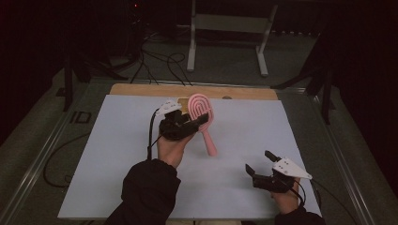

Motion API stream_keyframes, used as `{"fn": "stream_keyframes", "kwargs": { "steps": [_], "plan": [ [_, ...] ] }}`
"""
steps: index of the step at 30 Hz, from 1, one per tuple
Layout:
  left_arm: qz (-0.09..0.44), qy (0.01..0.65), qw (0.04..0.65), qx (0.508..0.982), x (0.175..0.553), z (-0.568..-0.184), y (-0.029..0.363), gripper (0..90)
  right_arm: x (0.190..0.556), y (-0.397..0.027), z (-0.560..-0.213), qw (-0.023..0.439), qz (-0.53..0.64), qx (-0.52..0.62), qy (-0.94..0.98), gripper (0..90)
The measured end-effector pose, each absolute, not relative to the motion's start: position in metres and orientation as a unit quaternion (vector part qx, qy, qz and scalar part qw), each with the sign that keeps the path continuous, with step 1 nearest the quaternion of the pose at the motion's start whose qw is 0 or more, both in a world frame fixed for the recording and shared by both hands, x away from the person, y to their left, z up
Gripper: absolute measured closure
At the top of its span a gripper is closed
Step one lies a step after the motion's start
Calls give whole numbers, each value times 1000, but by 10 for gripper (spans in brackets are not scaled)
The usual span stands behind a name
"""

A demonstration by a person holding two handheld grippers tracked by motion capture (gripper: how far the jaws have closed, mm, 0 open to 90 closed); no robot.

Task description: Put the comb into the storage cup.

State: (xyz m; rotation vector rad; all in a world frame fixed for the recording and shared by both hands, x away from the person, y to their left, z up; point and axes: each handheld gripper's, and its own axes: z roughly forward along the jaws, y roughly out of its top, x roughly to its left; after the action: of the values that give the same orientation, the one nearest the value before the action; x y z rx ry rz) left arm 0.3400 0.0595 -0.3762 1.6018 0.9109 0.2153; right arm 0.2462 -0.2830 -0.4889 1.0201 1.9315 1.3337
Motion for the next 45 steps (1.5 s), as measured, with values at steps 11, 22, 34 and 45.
{"fn": "stream_keyframes", "kwargs": {
  "steps": [11, 22, 34, 45],
  "plan": [
    [95, 399, 599, 688, 347, -373, 65, 644, 249, -285, -498, 282, 502, 396, 715, 97],
    [103, 397, 603, 685, 353, -362, 65, 644, 248, -280, -500, 281, 499, 387, 723, 97],
    [108, 401, 606, 679, 360, -356, 67, 644, 248, -281, -500, 283, 500, 389, 720, 97],
    [116, 403, 608, 674, 365, -350, 71, 644, 248, -280, -500, 283, 499, 385, 723, 111]
  ]
}}
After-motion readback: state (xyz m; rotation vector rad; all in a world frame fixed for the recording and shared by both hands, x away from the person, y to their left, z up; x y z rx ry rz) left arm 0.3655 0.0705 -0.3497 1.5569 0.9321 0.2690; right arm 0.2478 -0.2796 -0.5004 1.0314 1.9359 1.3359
